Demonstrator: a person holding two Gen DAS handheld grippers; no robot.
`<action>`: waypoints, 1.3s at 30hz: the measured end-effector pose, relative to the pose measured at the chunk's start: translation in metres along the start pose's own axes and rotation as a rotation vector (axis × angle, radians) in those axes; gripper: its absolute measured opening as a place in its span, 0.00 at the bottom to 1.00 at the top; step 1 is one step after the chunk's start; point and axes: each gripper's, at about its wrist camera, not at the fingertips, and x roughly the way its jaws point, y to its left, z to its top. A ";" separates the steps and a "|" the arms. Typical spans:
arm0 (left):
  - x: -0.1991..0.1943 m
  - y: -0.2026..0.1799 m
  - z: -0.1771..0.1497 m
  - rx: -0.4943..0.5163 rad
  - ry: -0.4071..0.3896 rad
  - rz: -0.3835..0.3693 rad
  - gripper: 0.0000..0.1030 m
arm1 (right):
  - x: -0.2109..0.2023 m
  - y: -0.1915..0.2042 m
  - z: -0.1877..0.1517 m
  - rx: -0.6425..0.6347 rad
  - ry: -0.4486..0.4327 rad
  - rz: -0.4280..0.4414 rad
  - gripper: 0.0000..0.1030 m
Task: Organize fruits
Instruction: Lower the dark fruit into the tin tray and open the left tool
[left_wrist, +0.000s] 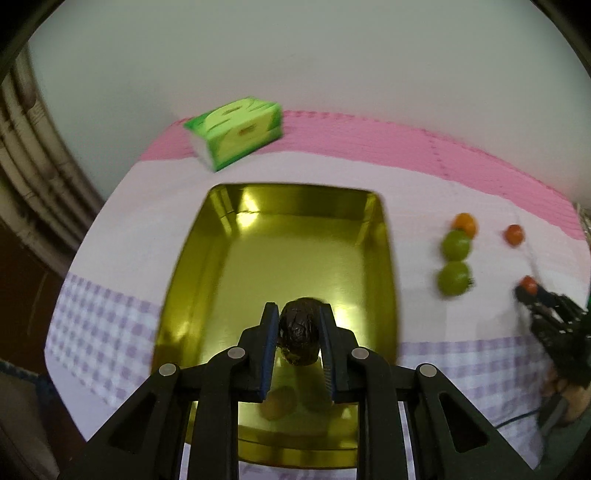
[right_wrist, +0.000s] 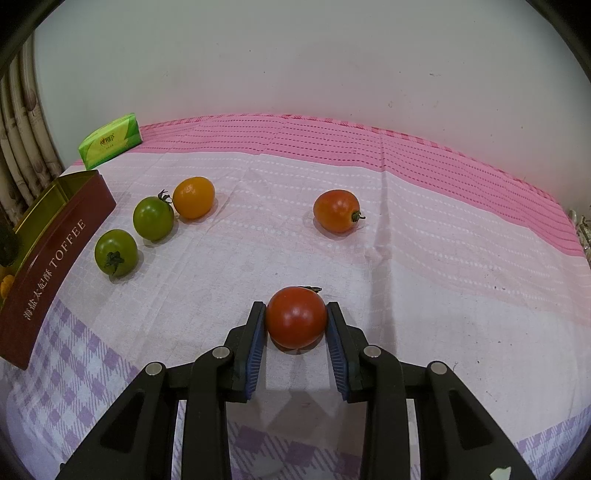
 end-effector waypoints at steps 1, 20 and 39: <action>0.003 0.005 -0.001 -0.010 0.003 0.013 0.22 | 0.000 0.000 0.000 0.000 0.000 0.000 0.30; 0.033 0.032 -0.009 -0.025 0.065 0.034 0.23 | 0.001 -0.001 0.000 -0.004 0.001 -0.004 0.30; 0.030 0.033 -0.010 -0.037 0.083 0.022 0.33 | 0.003 -0.002 0.000 -0.007 0.001 -0.008 0.29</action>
